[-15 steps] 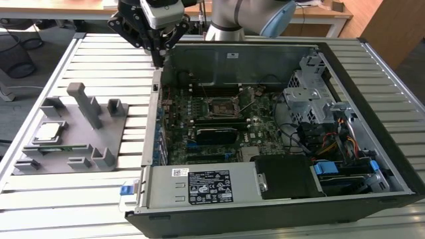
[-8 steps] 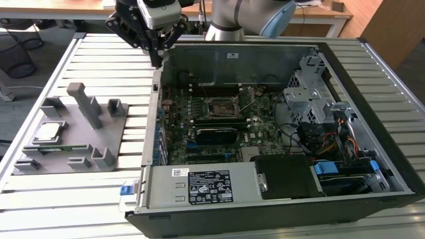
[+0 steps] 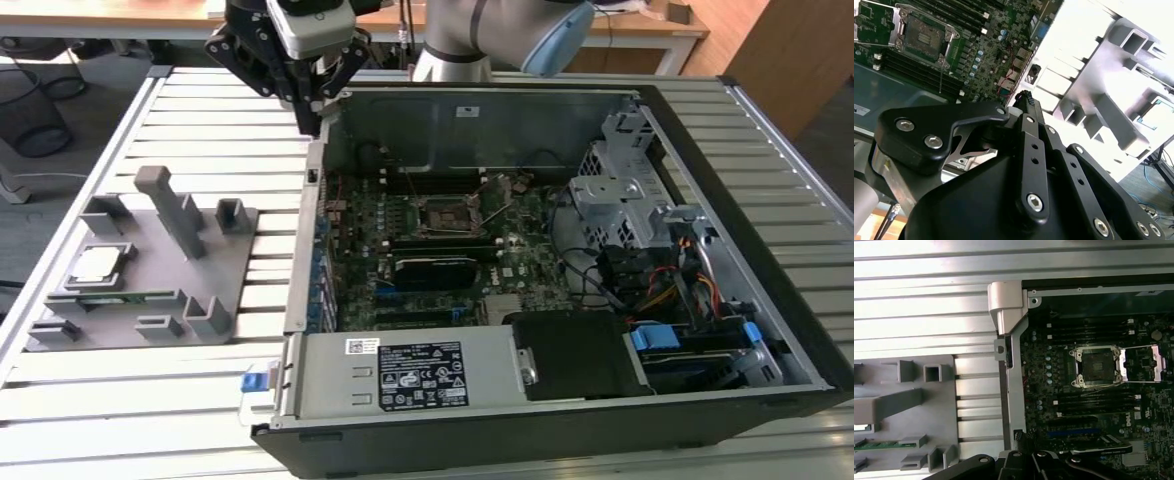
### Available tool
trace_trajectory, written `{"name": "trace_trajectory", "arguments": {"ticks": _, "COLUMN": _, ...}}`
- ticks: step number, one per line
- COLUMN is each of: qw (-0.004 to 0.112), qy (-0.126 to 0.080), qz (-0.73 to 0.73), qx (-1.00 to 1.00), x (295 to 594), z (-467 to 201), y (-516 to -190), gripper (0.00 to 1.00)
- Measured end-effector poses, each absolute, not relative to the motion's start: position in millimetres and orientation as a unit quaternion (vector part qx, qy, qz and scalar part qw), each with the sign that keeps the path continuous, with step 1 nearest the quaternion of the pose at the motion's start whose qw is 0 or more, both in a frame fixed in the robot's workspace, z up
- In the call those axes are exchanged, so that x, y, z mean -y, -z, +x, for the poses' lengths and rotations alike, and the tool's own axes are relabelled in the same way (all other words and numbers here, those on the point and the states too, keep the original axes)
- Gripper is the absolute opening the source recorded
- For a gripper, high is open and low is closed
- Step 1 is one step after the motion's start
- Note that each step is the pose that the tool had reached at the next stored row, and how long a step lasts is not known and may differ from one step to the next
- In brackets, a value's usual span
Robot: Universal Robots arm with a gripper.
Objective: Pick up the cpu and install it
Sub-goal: 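Reach for the cpu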
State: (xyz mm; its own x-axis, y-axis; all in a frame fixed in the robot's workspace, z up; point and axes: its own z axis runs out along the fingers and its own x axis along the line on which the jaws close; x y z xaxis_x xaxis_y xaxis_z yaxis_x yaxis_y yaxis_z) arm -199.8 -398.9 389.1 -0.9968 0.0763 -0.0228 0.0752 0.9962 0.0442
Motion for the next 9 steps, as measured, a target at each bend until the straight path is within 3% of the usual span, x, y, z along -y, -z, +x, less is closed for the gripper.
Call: {"name": "trace_trajectory", "arguments": {"ticks": 9, "qw": 0.012, "qy": -0.022, "qz": 0.038, "qx": -0.999, "x": 398.9, "z": -205.0, "y": -388.6, "gripper": 0.11}}
